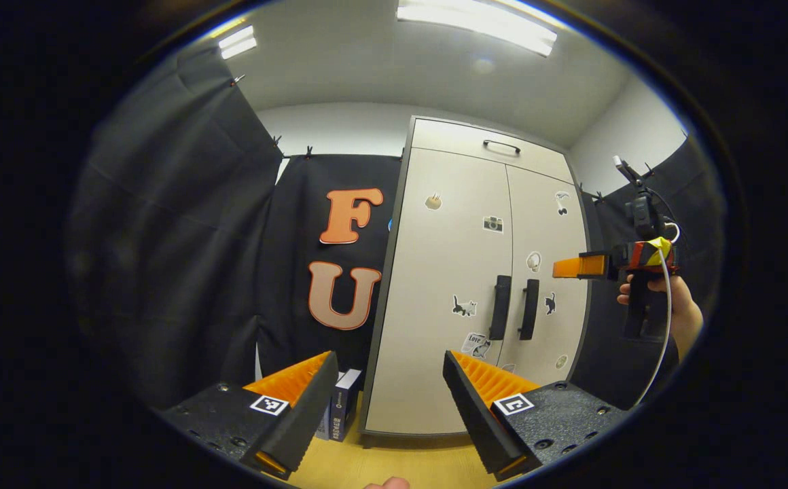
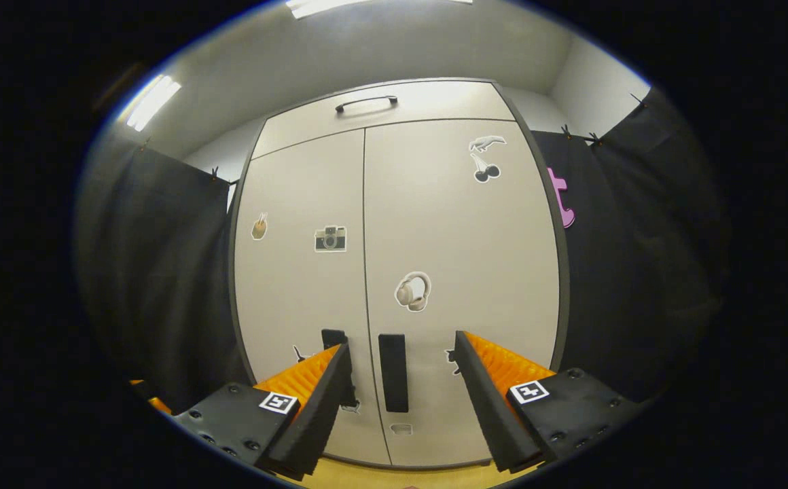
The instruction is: Open the right door of the double-door shoe cabinet with the right hand, and open the left door with the left hand.
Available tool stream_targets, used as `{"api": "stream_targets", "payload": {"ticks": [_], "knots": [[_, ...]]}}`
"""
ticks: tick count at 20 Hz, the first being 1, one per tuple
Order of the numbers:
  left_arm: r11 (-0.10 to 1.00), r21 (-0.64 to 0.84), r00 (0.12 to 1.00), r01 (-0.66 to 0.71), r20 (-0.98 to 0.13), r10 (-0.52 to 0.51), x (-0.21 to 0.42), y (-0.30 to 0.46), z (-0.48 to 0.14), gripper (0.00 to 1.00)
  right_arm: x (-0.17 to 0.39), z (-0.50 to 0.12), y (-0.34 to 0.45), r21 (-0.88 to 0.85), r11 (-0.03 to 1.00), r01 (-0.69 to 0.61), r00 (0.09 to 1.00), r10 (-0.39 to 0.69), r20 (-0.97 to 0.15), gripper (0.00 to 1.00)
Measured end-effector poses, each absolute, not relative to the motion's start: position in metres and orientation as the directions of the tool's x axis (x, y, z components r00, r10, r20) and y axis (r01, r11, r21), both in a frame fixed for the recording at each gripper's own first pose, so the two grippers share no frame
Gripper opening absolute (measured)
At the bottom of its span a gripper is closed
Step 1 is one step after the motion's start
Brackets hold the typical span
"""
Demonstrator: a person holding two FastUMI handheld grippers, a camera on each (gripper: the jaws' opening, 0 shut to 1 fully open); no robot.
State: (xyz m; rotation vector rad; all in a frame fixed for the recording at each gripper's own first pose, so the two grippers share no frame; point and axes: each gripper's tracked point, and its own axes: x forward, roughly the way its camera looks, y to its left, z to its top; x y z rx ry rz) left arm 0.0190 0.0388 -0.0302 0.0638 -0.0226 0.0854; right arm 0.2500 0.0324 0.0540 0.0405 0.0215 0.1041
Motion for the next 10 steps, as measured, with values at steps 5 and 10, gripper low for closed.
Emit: {"api": "stream_targets", "payload": {"ticks": [5,10], "knots": [[0.989,0.099,0.994,-0.113,0.027,0.110,0.017,0.042,-0.034,0.94,0.273,0.021,0.040,0.036,0.991,-0.127,0.989,0.129,-0.075,0.98],[0.991,0.096,0.995,-0.096,0.025,0.094,0.016,0.032,-0.040,0.94,0.295,-0.010,0.049,-0.030,0.994,-0.109,0.990,0.106,-0.096,0.98]]}}
